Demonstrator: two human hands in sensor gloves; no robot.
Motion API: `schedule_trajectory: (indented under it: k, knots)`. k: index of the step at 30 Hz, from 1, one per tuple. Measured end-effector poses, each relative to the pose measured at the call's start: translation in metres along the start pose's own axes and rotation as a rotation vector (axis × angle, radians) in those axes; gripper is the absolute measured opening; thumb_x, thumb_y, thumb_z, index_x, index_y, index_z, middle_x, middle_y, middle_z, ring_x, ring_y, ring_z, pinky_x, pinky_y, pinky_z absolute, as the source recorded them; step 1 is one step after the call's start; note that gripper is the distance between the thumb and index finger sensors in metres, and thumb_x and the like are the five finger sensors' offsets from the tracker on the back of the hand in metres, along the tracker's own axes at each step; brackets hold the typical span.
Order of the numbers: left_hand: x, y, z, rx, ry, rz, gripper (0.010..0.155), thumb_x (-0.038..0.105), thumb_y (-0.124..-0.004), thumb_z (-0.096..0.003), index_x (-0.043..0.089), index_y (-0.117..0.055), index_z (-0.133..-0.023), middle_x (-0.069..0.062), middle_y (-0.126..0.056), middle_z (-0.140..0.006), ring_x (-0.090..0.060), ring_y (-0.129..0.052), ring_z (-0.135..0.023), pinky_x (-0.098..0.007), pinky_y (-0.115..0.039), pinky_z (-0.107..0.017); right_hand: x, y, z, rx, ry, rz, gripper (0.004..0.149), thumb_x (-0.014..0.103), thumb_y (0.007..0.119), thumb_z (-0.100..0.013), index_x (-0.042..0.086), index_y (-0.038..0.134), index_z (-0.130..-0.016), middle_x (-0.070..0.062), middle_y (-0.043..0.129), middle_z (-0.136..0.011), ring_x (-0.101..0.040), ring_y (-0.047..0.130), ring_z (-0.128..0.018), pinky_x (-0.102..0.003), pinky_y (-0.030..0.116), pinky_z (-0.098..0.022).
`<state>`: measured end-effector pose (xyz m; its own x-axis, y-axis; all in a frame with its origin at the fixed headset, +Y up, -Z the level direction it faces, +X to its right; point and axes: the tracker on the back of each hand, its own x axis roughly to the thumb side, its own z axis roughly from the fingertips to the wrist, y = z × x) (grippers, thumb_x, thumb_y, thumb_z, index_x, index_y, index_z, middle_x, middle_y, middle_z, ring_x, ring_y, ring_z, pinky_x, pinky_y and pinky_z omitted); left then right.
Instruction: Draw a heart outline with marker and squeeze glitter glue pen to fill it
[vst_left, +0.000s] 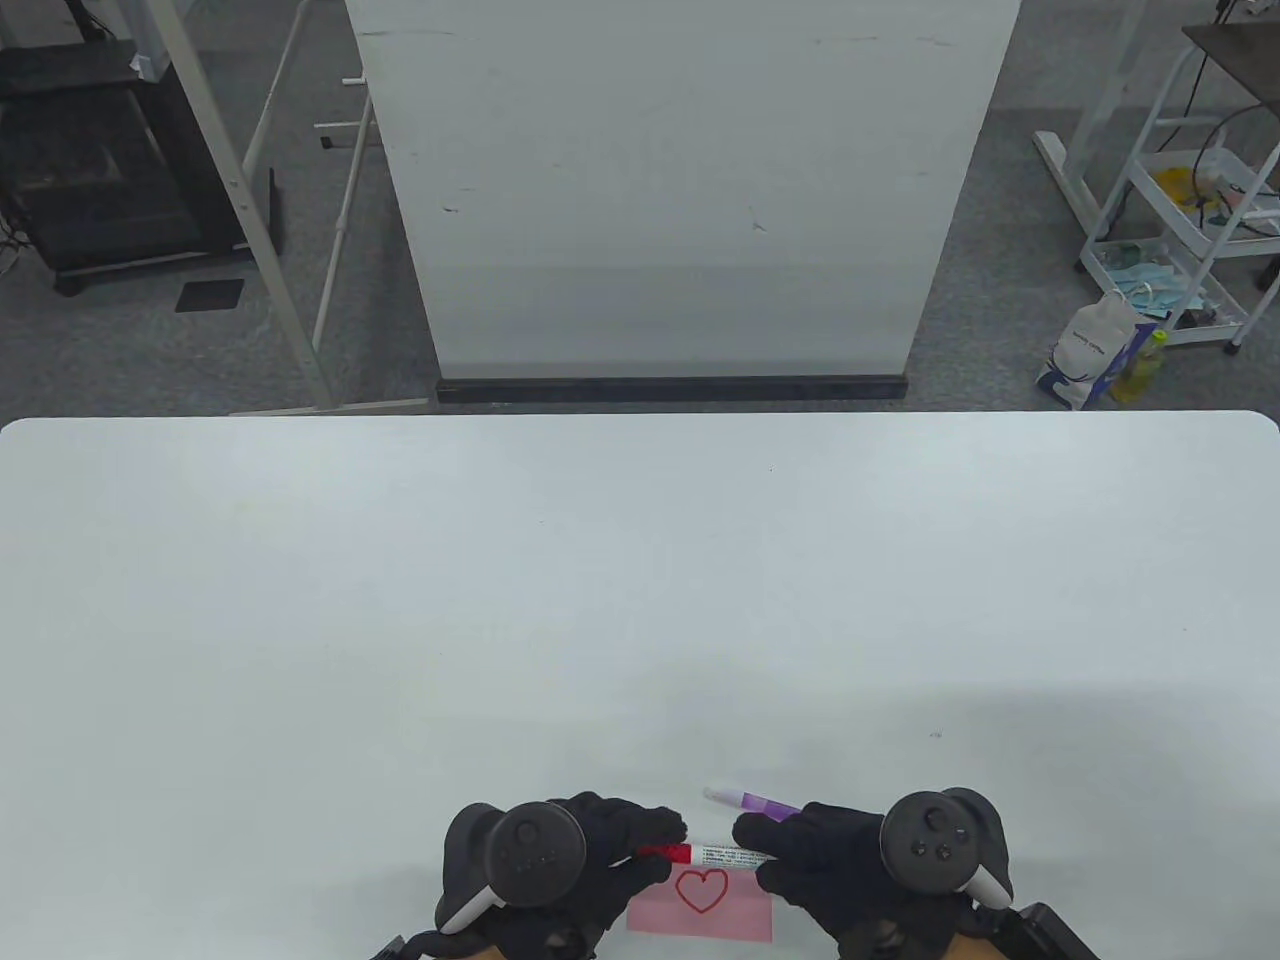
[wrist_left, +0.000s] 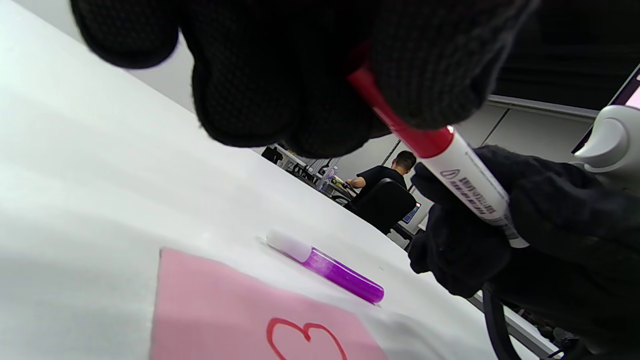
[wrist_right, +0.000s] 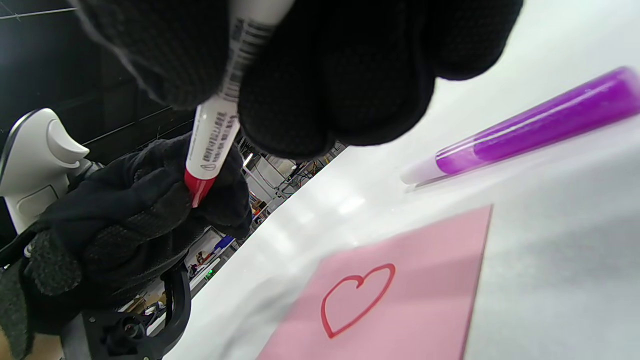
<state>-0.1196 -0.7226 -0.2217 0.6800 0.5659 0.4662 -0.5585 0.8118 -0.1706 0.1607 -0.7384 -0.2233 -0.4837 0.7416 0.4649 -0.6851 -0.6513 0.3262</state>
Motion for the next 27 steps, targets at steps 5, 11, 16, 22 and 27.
schedule_trajectory:
  k: [5,11,16,22,27]
  knots:
    - [0.008,-0.005,0.002,0.054,-0.095,-0.286,0.046,0.046,-0.089,-0.0385,0.029,-0.09,-0.082,0.0,-0.101,-0.075,-0.028,-0.097,-0.066,-0.061,-0.07,-0.06,0.005,0.008,-0.002,-0.002,-0.002,0.093,0.049,0.04,0.082,-0.04,0.021,0.086,-0.085,-0.009,0.102,-0.062,-0.029,0.098,-0.049,-0.054,0.075,-0.055]
    - [0.002,-0.007,-0.001,0.062,-0.046,-0.432,0.045,0.047,-0.087,-0.0397,0.032,-0.089,-0.082,0.003,-0.099,-0.079,-0.031,-0.092,-0.076,-0.063,-0.066,-0.062,0.006,0.015,-0.008,0.047,0.017,0.335,0.06,0.046,0.077,-0.042,0.022,0.071,-0.097,-0.013,0.089,-0.086,-0.036,0.09,-0.072,-0.058,0.067,-0.061]
    - [-0.021,0.0,-0.004,0.05,0.057,-0.495,0.045,0.047,-0.086,-0.0403,0.033,-0.089,-0.083,0.003,-0.098,-0.08,-0.032,-0.09,-0.078,-0.064,-0.065,-0.063,0.0,0.006,-0.006,0.029,0.06,0.438,0.068,0.05,0.077,-0.042,0.022,0.064,-0.102,-0.018,0.074,-0.1,-0.042,0.077,-0.086,-0.062,0.06,-0.064]
    - [-0.049,0.007,-0.007,0.034,0.199,-0.588,0.045,0.048,-0.087,-0.0401,0.033,-0.09,-0.082,0.001,-0.096,-0.083,-0.034,-0.088,-0.08,-0.065,-0.063,-0.064,-0.012,0.003,-0.008,0.04,0.187,0.588,0.07,0.05,0.078,-0.042,0.022,0.063,-0.103,-0.021,0.066,-0.104,-0.046,0.071,-0.09,-0.064,0.057,-0.065]
    - [-0.061,0.008,-0.009,-0.023,0.273,-0.64,0.046,0.05,-0.088,-0.04,0.032,-0.091,-0.082,0.0,-0.095,-0.085,-0.035,-0.087,-0.081,-0.066,-0.062,-0.065,-0.019,0.01,-0.011,0.063,0.264,0.681,0.065,0.046,0.082,-0.041,0.021,0.069,-0.1,-0.019,0.072,-0.1,-0.044,0.075,-0.086,-0.063,0.06,-0.064]
